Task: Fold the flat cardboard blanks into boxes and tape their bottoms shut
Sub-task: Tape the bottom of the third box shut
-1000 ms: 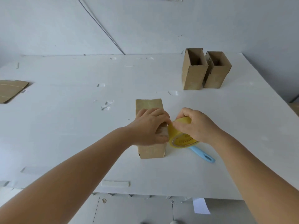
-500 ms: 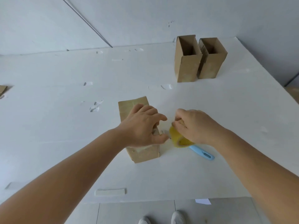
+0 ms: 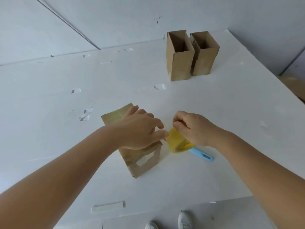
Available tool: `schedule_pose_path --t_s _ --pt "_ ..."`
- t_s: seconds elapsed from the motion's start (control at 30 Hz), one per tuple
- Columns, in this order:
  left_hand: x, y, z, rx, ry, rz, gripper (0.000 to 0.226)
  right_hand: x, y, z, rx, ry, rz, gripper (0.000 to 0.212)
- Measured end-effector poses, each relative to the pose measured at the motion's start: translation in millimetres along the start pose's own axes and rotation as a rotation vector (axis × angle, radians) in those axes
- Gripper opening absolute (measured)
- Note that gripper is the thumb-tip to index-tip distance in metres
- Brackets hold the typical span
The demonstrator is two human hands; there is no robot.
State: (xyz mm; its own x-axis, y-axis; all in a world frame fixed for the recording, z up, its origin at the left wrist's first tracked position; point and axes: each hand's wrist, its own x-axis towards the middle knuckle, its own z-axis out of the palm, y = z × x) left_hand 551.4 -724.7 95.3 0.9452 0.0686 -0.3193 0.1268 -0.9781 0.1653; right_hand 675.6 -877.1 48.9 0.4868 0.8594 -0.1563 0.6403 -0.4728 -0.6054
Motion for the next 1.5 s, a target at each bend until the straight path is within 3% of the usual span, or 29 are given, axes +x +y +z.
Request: schedule_pose_path --t_s 0.17,0.27,0.47,0.57,0.7,0.87,1.0,1.17,1.4,1.5 --pt "44 24 -9 -0.033 -0.203 -0.048 0.039 -2 1 -1 -0.236 0.112 -0.152 0.014" --pt "49 21 -1 -0.208 -0.280 -0.065 0.034 -3 -1 -5 -0.246 0.126 -0.168 0.018" --pt "44 5 5 -0.644 -0.175 -0.144 0.018 6 -11 -17 -0.340 0.221 -0.295 0.012" --pt "44 -1 5 -0.737 -0.129 -0.156 0.018 15 -18 -22 -0.315 0.296 -0.364 0.011" --pt "42 0 1 -0.853 -0.087 -0.170 0.018 17 -14 -28 -0.214 0.383 -0.253 0.018" --pt "41 1 4 -0.824 -0.099 -0.163 0.017 16 -2 -28 -0.009 0.332 -0.136 0.042" --pt "43 4 8 -0.772 -0.089 -0.208 0.027 16 -13 -20 -0.385 0.364 -0.248 0.040" --pt "44 3 11 -0.738 -0.083 -0.230 0.021 17 -23 -23 -0.526 0.353 -0.271 0.034" --pt "45 3 9 -0.836 0.024 -0.250 0.017 25 -11 -23 -0.369 0.465 -0.346 0.034" --pt "44 1 5 -0.920 0.057 -0.234 0.009 17 -7 -13 -0.293 0.531 -0.380 0.045"
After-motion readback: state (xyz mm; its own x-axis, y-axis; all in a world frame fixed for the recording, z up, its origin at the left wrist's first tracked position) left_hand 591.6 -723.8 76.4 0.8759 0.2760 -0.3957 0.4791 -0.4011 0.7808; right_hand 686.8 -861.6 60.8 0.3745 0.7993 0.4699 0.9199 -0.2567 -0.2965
